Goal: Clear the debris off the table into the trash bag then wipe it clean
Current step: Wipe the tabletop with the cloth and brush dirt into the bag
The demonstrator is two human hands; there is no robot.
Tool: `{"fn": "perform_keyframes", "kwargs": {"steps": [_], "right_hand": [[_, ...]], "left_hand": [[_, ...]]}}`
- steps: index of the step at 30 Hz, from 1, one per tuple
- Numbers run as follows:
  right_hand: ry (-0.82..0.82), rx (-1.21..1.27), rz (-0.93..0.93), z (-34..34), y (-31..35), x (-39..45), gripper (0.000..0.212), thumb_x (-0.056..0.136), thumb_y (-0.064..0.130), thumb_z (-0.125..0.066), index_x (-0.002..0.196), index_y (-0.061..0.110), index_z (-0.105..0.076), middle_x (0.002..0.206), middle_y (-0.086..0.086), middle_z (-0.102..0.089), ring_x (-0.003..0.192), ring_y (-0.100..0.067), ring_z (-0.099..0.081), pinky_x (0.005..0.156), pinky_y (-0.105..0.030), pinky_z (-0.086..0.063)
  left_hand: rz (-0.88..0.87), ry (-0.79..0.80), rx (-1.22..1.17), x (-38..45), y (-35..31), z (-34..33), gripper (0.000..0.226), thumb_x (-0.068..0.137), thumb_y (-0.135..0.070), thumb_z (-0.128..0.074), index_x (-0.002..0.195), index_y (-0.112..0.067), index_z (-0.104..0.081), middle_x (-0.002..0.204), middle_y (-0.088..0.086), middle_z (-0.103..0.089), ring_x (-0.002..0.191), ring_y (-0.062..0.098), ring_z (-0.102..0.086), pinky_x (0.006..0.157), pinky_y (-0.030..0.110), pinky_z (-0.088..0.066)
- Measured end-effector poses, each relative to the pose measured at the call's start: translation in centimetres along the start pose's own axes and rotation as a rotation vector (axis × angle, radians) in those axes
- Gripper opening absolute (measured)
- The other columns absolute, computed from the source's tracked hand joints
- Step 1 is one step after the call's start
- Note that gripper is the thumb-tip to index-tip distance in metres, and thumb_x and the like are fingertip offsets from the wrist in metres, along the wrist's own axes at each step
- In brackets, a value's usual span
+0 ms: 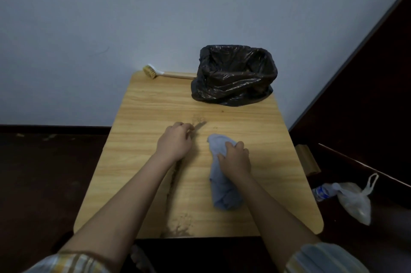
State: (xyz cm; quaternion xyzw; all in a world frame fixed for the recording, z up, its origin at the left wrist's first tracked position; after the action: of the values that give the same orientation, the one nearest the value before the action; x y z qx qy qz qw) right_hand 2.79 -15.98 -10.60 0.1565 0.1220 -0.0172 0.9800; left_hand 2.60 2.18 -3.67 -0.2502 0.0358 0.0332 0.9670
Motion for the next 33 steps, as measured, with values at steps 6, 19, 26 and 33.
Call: {"fn": "perform_keyframes", "kwargs": {"steps": [6, 19, 26, 33], "right_hand": [[-0.132, 0.25, -0.018, 2.5, -0.5, 2.0, 0.042, 0.094, 0.022, -0.051, 0.135, 0.014, -0.048, 0.123, -0.017, -0.044, 0.111, -0.037, -0.048, 0.086, -0.035, -0.042], [-0.186, -0.024, -0.244, 3.1, -4.3, 11.5, 0.049, 0.103, 0.033, -0.027, 0.151, 0.023, -0.022, 0.156, -0.013, -0.017, 0.143, -0.032, -0.014, 0.112, -0.049, -0.017], [-0.269, 0.025, 0.066, 2.5, -1.3, 15.5, 0.043, 0.103, 0.022, -0.036, 0.144, 0.008, -0.041, 0.15, -0.02, -0.033, 0.135, -0.034, -0.033, 0.109, -0.042, -0.026], [-0.131, 0.205, 0.439, -0.2, 5.2, 13.6, 0.035, 0.095, 0.008, -0.05, 0.128, 0.017, -0.061, 0.139, -0.002, -0.053, 0.128, -0.019, -0.045, 0.091, -0.018, -0.028]], "left_hand": [[0.021, -0.029, -0.074, 0.0, 1.5, -0.2, 0.032, 0.095, -0.016, -0.046, 0.123, -0.017, -0.061, 0.126, 0.005, -0.056, 0.115, 0.026, -0.051, 0.09, 0.038, -0.047], [0.028, -0.065, -0.123, 3.7, 3.6, -1.1, 0.033, 0.093, -0.011, -0.046, 0.123, -0.013, -0.06, 0.127, 0.009, -0.055, 0.121, 0.028, -0.047, 0.1, 0.042, -0.042], [0.08, -0.128, -0.166, 4.9, 7.5, -0.6, 0.033, 0.091, -0.007, -0.049, 0.122, -0.008, -0.061, 0.125, 0.013, -0.057, 0.12, 0.032, -0.049, 0.104, 0.039, -0.036], [0.134, -0.15, -0.182, 4.3, 10.4, -0.5, 0.033, 0.092, -0.007, -0.049, 0.124, -0.006, -0.059, 0.126, 0.013, -0.058, 0.12, 0.03, -0.049, 0.102, 0.034, -0.035]]}}
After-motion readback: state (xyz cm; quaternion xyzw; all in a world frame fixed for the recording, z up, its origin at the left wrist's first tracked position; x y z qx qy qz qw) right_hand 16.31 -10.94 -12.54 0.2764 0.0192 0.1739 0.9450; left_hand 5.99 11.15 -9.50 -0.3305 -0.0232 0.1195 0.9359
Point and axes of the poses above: each hand's wrist, its own x-axis towards the middle knuckle, its own z-axis out of the back of the hand, y = z × x, the point moved 5 cm from there along x, towards the middle knuckle
